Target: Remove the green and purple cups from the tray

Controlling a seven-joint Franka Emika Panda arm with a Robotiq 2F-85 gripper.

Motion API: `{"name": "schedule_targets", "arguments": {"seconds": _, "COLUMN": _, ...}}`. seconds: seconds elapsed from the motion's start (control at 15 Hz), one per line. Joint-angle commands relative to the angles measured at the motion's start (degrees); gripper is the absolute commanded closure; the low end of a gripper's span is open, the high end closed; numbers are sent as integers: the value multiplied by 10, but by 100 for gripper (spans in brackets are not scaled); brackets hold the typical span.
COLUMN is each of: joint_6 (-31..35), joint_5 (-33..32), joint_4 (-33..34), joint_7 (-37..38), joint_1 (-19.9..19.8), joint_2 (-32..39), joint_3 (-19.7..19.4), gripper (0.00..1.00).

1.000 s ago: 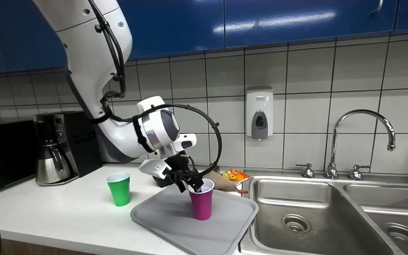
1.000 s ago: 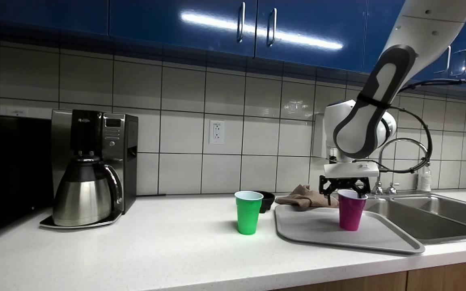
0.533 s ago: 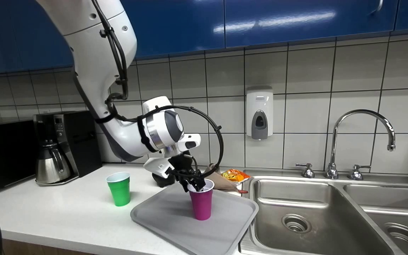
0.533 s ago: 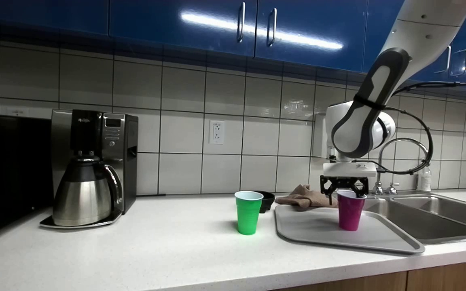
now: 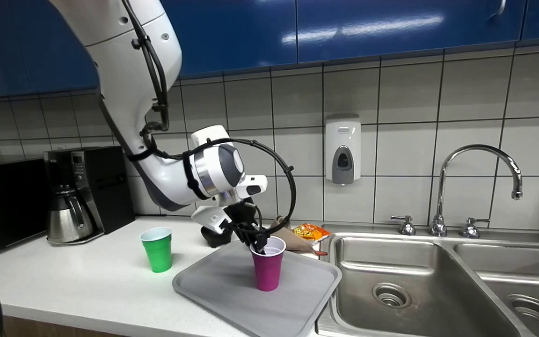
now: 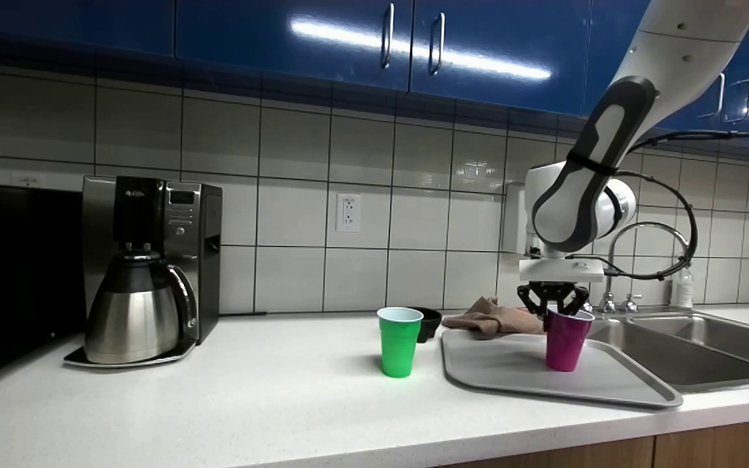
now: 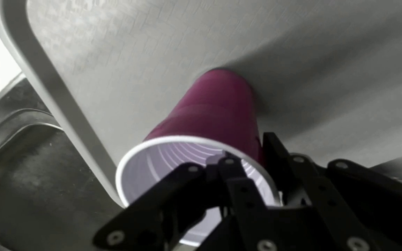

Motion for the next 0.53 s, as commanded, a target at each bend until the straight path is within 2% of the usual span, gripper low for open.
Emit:
{"name": "schedule_targets", "arguments": {"seconds": 0.0, "joint_6": 5, "joint_5": 27, "joint_4": 5, "joint_7": -26, "joint_1": 3, "joint_2": 3, "joint_3": -4, "gripper": 100}}
{"name": "schedule_targets", "arguments": {"seconds": 0.47, "joint_6": 1, "joint_5": 34, "joint_4": 2, "joint_7": -26, "joint_1": 7, "joint_2": -7, "joint_3": -4, "gripper": 100}}
